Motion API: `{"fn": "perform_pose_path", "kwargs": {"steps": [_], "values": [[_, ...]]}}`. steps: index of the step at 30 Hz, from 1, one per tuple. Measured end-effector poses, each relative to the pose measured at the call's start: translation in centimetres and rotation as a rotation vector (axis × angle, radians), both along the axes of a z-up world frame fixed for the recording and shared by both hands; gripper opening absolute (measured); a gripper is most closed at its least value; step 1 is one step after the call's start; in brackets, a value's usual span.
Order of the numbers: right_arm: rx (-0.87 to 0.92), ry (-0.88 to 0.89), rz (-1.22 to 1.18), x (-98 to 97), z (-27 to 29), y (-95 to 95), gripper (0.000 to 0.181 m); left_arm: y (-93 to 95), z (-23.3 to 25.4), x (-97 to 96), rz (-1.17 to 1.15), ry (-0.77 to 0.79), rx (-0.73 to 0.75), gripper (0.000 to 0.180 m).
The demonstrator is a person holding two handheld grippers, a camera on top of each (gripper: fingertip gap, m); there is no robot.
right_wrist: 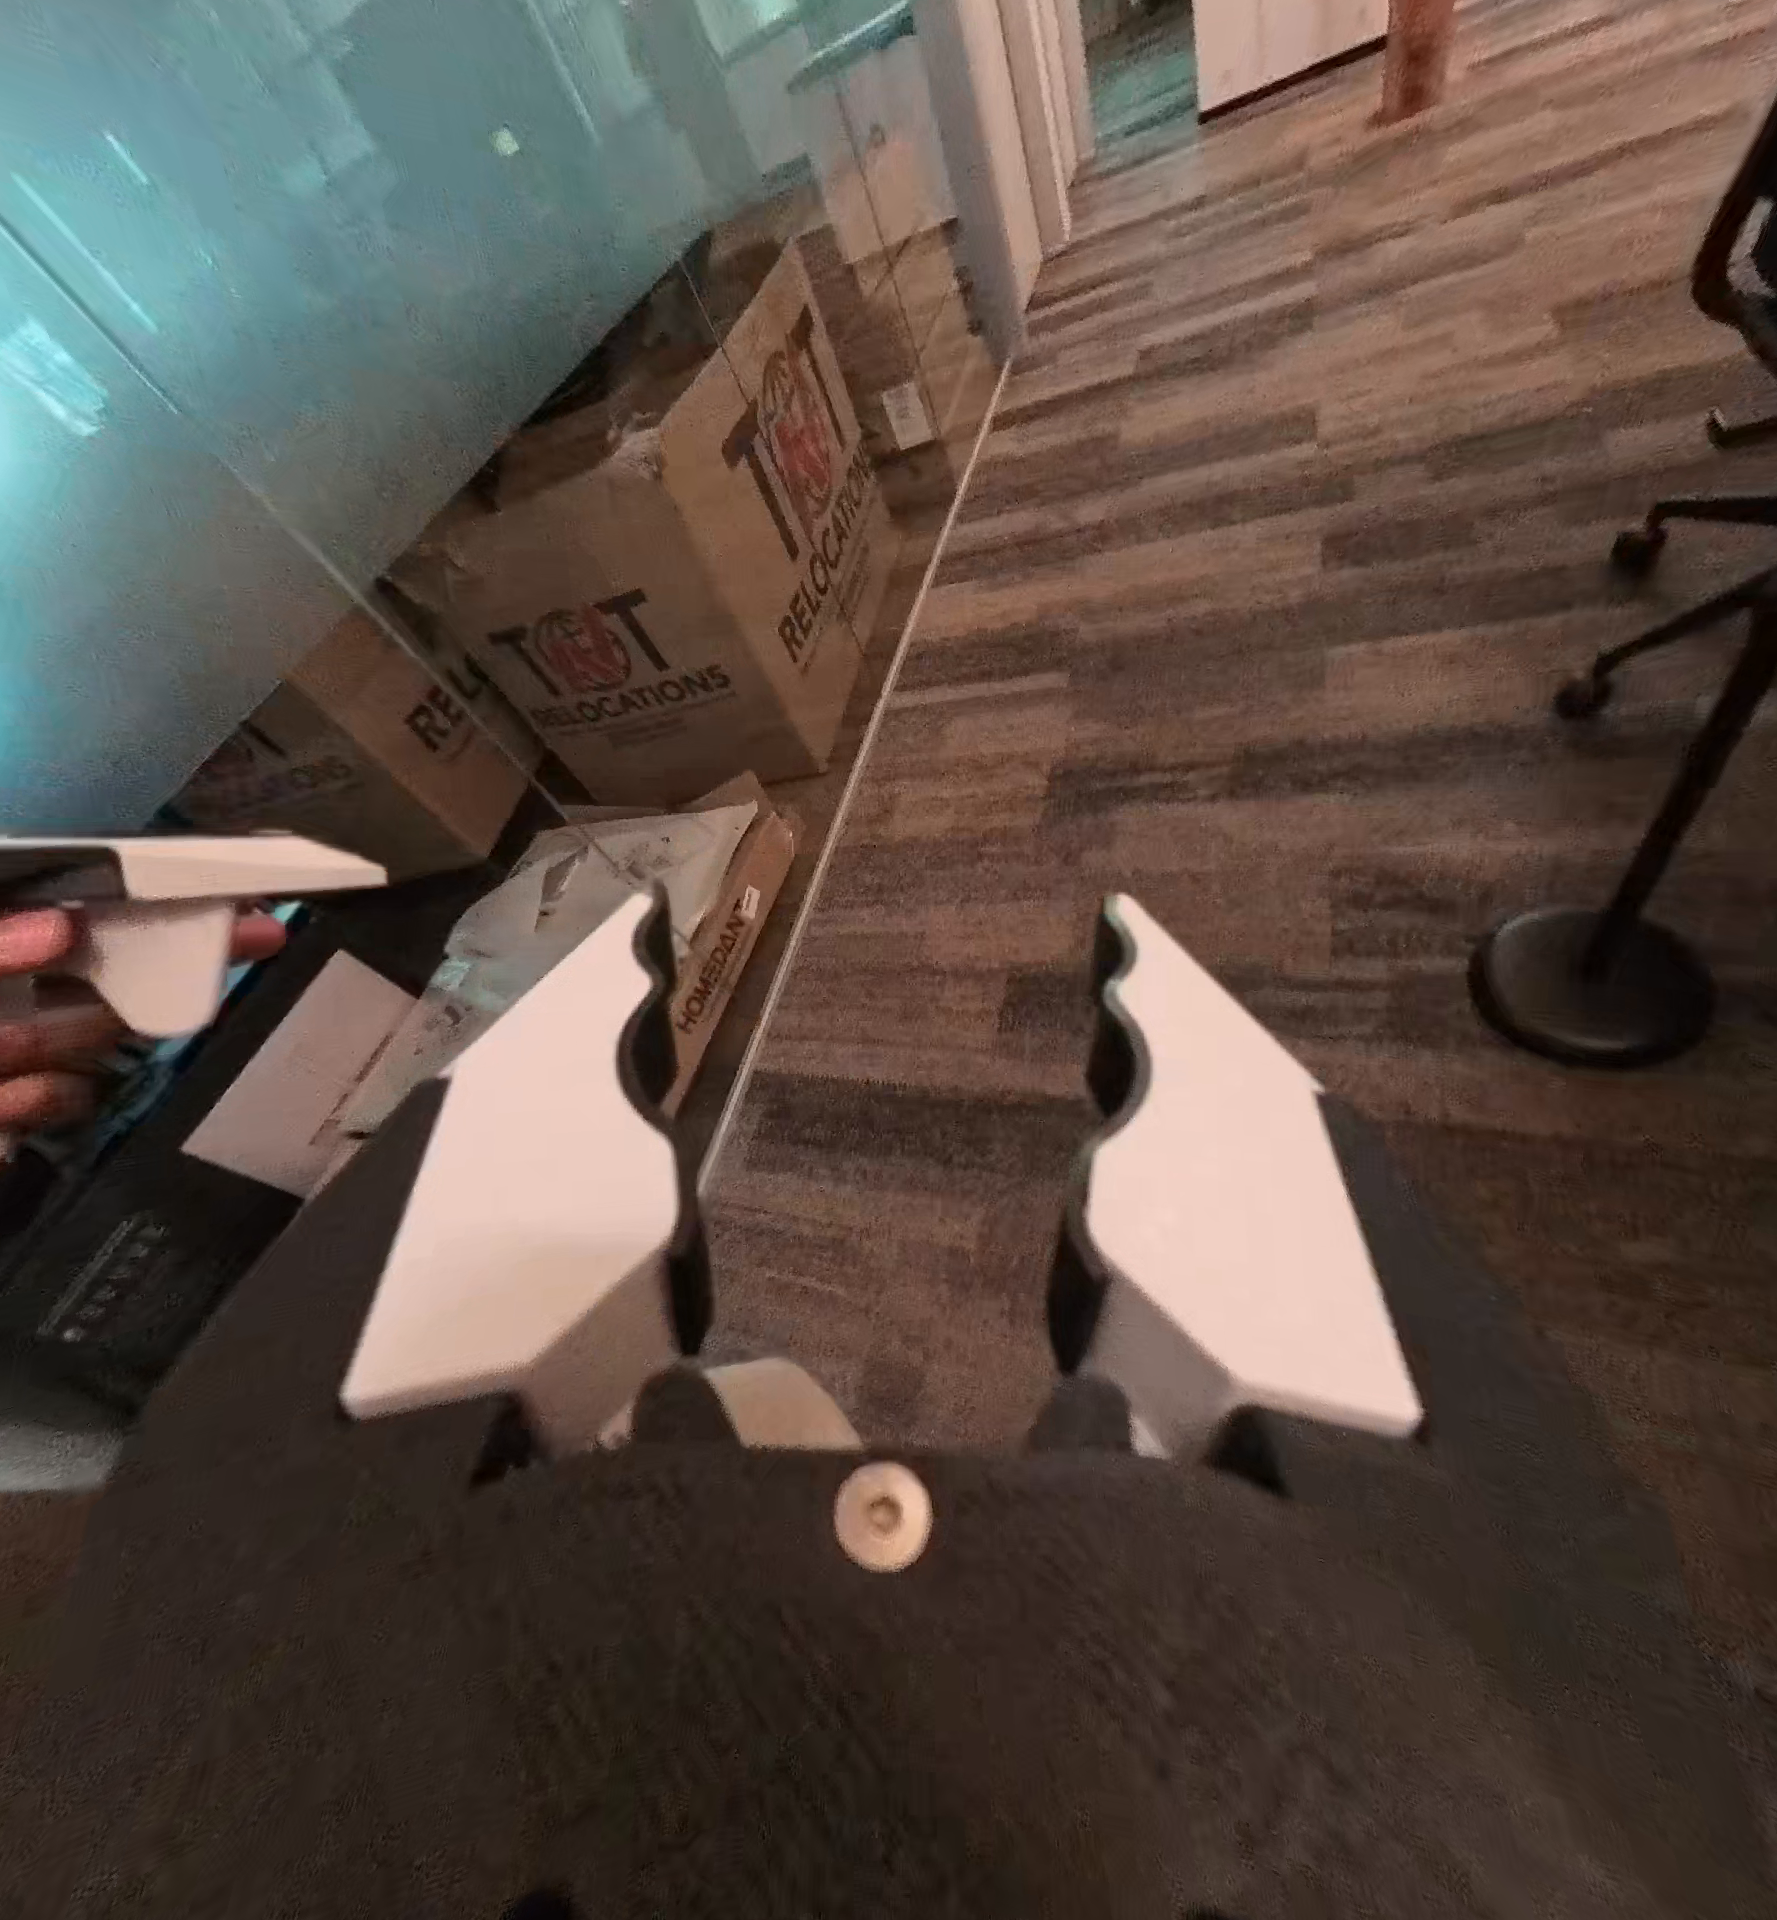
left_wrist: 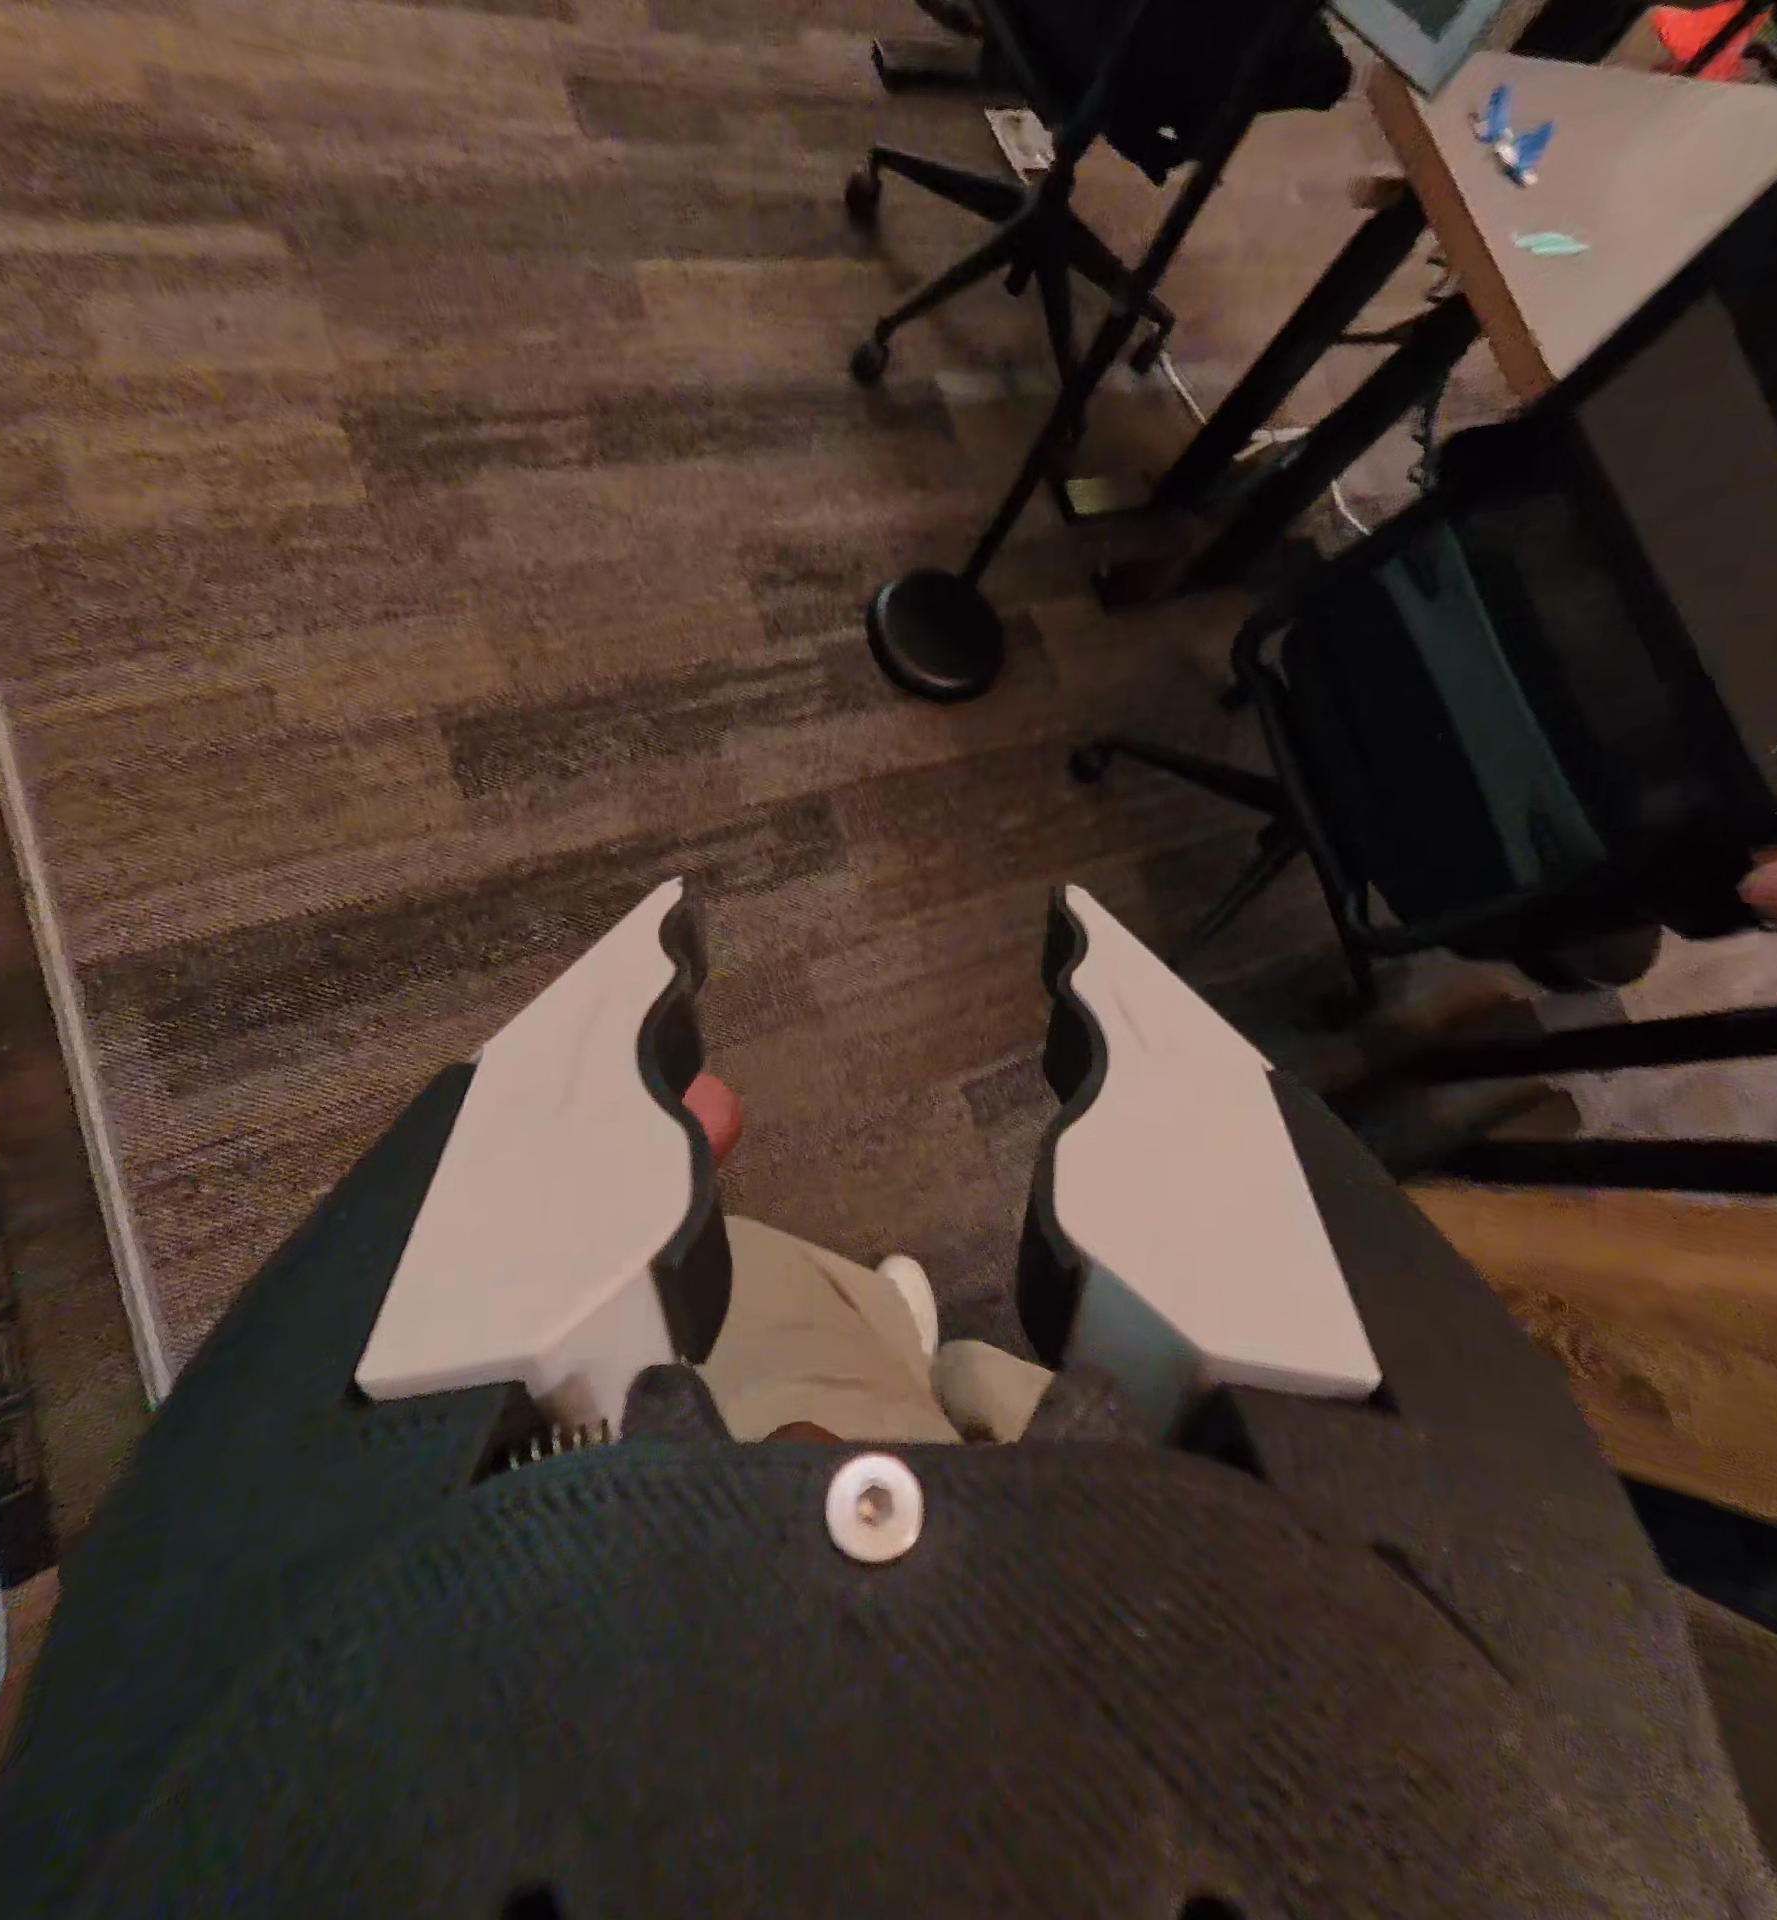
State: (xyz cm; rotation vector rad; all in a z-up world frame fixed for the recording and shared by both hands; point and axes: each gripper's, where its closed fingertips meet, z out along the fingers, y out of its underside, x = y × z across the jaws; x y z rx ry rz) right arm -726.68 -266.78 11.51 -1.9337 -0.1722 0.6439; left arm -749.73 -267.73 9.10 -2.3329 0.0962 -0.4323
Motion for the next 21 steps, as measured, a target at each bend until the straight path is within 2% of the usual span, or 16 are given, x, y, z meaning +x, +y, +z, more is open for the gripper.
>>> {"fn": "perform_pose_path", "kwargs": {"steps": [4, 9, 11, 14, 15, 18, 21], "values": [[-0.014, -0.020, 0.039, -1.1, -1.6, 11.6, 0.078, 8.9, -3.8, -1.3, 0.059, 0.026, -0.031, 0.058], [-0.055, -0.088, 0.019, -3.8, -4.0, 25.6, 0.074, 23.1, -7.2, -2.1, 0.022, -0.039, -0.054, 0.046], [-0.063, -0.101, 0.021, -5.5, -3.4, 31.7, 0.069, 30.3, -6.9, -3.3, 0.011, -0.034, -0.043, 0.035], [0.039, -0.099, 0.042, -7.9, 0.1, 40.8, 0.034, 40.8, -4.2, -3.8, -0.085, -0.031, -0.001, 0.032], [0.081, -0.108, 0.049, -8.5, 1.2, 43.8, 0.029, 44.1, -3.1, -3.9, -0.127, 0.003, 0.022, 0.032], [0.148, -0.132, 0.047, -9.7, 2.3, 53.0, 0.022, 54.1, -1.4, -4.0, -0.234, 0.122, 0.084, 0.033], [0.120, -0.105, 0.026, -10.1, -0.1, 62.3, 0.024, 63.6, -2.1, -3.4, -0.276, 0.138, 0.099, 0.034]]}}
